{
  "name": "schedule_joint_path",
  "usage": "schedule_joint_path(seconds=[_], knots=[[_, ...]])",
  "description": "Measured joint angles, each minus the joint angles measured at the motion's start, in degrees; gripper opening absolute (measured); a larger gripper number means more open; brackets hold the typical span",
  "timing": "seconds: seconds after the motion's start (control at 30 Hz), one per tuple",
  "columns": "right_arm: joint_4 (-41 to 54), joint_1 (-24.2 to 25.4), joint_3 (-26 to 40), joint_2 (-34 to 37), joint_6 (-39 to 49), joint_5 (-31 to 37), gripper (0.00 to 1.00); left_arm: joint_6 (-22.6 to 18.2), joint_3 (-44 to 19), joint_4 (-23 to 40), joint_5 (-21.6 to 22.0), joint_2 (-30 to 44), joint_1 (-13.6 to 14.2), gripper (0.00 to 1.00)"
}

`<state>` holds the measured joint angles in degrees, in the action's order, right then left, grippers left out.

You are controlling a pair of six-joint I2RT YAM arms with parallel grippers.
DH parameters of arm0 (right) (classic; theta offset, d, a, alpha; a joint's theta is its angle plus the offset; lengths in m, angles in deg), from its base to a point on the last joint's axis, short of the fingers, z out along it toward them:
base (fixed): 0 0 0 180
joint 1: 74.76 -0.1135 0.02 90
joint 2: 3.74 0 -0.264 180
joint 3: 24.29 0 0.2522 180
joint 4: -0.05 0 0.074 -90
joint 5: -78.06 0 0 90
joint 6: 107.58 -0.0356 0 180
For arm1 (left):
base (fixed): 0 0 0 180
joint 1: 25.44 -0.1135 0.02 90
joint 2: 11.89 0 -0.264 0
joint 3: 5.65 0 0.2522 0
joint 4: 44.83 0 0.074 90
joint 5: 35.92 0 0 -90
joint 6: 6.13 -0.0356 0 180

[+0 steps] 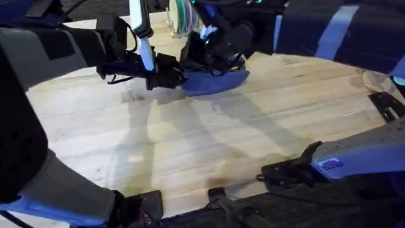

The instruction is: Unzip the bag, pick up the pens from the table one at a time and place them inside, then zip the bag closed.

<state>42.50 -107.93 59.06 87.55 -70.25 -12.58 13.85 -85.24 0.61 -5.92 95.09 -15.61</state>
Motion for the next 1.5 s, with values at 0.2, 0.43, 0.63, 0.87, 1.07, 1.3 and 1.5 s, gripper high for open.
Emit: schedule_joint_path(seconds=[0.2,0.43,0.63,0.87,1.07,1.3,1.5], knots=[[3.7,5.3,0.0,-1.0,0.0,-2.9,0.032,0.0,0.0,-0.2,-0.2,0.0,0.3,0.046],[9.1,12.9,0.0,-1.3,0.0,-5.1,0.033,0.0,0.0,-0.2,0.0,0.0,0.6,0.045],[11.0,20.7,0.0,-1.3,1.0,-4.6,0.033,0.0,0.0,-0.2,0.2,0.0,0.5,0.045],[11.8,27.7,0.0,-1.3,2.2,-4.6,0.033,0.0,0.0,0.3,0.0,0.0,0.5,0.045],[12.4,32.1,0.0,-1.3,3.1,-6.0,0.032,0.0,0.0,0.6,-0.7,0.0,0.9,0.045],[16.4,35.0,0.0,-1.3,3.9,-5.1,0.033,0.0,0.0,0.5,-1.3,0.0,1.4,0.045],[16.8,35.1,-0.6,-1.3,4.3,-0.2,0.033,0.0,0.0,0.5,-1.6,0.0,1.7,0.045]])
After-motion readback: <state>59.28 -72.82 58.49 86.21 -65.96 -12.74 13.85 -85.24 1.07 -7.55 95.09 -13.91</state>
